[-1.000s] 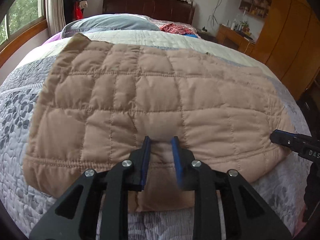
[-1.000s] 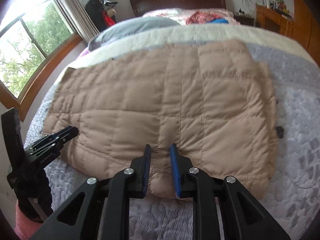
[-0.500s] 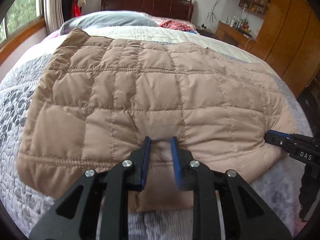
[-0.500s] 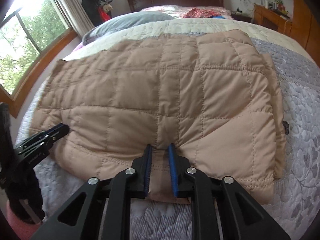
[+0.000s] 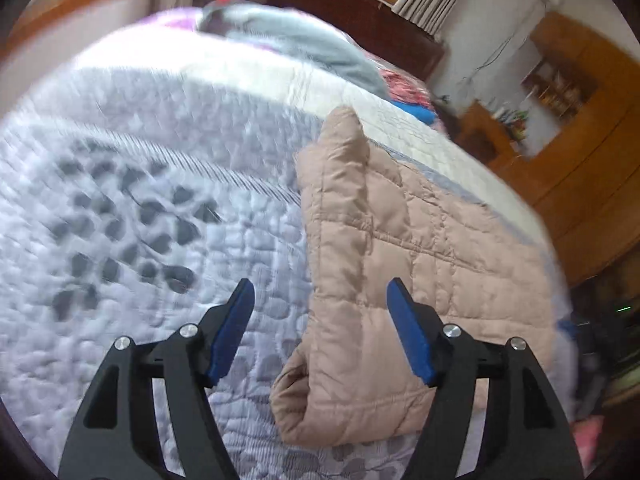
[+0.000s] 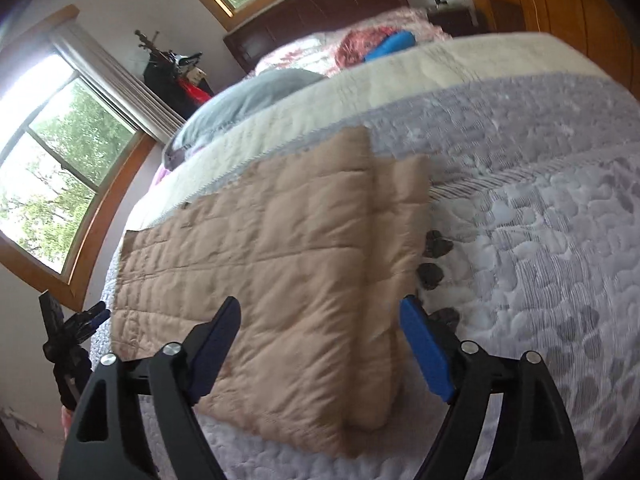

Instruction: Fold large clothes

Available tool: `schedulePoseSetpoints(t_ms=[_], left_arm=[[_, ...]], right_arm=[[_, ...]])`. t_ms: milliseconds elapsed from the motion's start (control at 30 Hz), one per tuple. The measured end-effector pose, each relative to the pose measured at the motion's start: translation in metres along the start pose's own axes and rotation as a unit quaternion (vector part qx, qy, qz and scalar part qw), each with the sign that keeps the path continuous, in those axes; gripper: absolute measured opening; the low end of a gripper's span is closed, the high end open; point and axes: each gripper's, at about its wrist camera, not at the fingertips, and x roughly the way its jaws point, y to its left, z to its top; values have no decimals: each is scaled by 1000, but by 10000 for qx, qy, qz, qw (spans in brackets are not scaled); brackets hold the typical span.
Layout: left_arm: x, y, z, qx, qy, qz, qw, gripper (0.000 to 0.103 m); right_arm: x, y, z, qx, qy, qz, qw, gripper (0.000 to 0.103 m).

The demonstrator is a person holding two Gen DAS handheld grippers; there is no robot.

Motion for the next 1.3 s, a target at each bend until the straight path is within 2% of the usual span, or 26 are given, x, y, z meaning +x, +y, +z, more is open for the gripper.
schedulePoseSetpoints(t_ms=[67, 200, 367, 467, 533, 567, 633, 667, 700, 733, 800, 900, 1100, 1300], left_arm=[[11, 11, 3, -122, 106, -342, 9993, 69], [37, 17, 11, -178, 285, -749, 9966, 70], [77, 18, 20, -333, 609, -1146, 9910, 73], [89, 13, 25, -379, 570, -1268, 9896, 77], [96, 4, 26, -383, 663, -1392, 9873, 74], [101, -3, 25, -365, 784, -1477, 9852, 61], [110, -16, 24, -299, 836, -1367, 9866, 52], [110, -22, 22, -180, 793, -1282, 9884, 42], [111, -27, 21, -138, 757, -1273, 9889, 33], [110, -29, 20, -181, 729, -1322, 9884, 30], [106, -31, 19, -283, 642, -1455, 9869, 18], [89, -42, 18, -187, 404, -1458, 9883, 14], [28, -81, 10, 239, 8, -1644, 9861, 12], [-51, -92, -24, 492, -277, -1672, 9843, 12]], right_arm=[[11, -9, 3, 78, 108, 115, 9998, 84], [33, -27, 9, 386, 230, 501, 9977, 86], [57, -35, 12, 465, 356, 672, 9960, 87], [61, -36, 17, 470, 280, 749, 9957, 87], [64, -34, 20, 420, 258, 743, 9960, 78], [66, -30, 21, 394, 269, 751, 9960, 74], [70, -26, 23, 427, 332, 930, 9942, 50], [72, -25, 23, 490, 361, 1053, 9926, 44], [73, -24, 23, 512, 365, 1163, 9912, 33], [71, -23, 23, 494, 348, 1194, 9910, 26], [63, -15, 23, 388, 243, 1241, 9912, 20], [43, -3, 23, 231, 74, 1283, 9914, 17], [-19, 37, 14, -337, -223, 1324, 9904, 16], [-82, 70, -23, -790, -339, 1328, 9874, 16]])
